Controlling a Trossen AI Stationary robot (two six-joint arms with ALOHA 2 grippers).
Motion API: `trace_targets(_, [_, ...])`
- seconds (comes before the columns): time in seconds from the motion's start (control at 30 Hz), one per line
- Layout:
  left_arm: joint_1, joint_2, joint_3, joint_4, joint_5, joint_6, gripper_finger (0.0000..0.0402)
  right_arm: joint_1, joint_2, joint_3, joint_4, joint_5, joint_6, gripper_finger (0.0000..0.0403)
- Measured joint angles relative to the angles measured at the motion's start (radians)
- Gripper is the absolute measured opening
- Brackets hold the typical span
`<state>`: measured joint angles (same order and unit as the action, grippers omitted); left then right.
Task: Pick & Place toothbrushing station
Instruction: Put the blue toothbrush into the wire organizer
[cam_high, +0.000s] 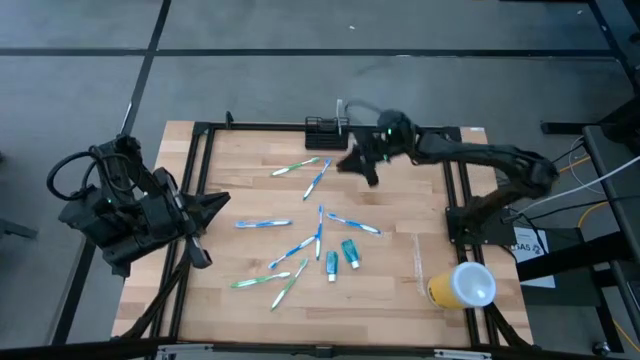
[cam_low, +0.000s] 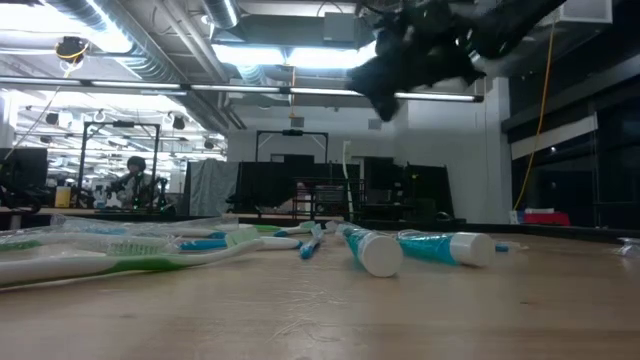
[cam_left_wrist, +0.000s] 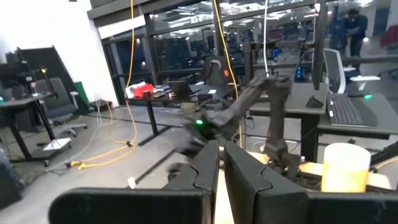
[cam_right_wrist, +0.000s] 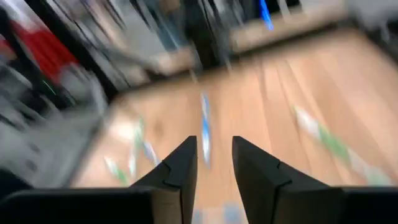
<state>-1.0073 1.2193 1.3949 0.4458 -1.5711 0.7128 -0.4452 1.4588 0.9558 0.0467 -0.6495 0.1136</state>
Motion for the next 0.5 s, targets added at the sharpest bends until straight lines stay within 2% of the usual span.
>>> trace_targets(0.07, [0.000, -0.001, 0.000, 0.000, 0.000, 0.029, 0.0019, 0.068, -0.056, 0.000, -0.196, 0.138, -0.049, 0.0101])
trace_targets(0.13, [0.000, -0.001, 0.000, -0.001, 0.000, 0.059, 0.0019, 0.123, -0.071, 0.000, -0.257, 0.256, -0.016, 0.0101])
trace_targets(0.23, [0.013, -0.004, 0.000, 0.000, 0.000, 0.084, 0.0019, 0.155, -0.025, 0.000, -0.196, 0.360, 0.221, 0.0101])
trace_targets(0.37, [0.034, -0.005, 0.000, -0.001, 0.000, 0.087, 0.0019, 0.181, 0.104, 0.000, -0.074, 0.488, 0.592, 0.0101])
trace_targets(0.43, [0.036, -0.005, 0.000, 0.000, 0.000, 0.086, 0.0019, 0.200, 0.159, 0.000, -0.007, 0.535, 0.702, 0.0101])
trace_targets(0.5, [0.036, -0.005, 0.000, 0.000, 0.000, 0.080, 0.0019, 0.214, 0.202, 0.012, -0.026, 0.581, 0.764, 0.0100])
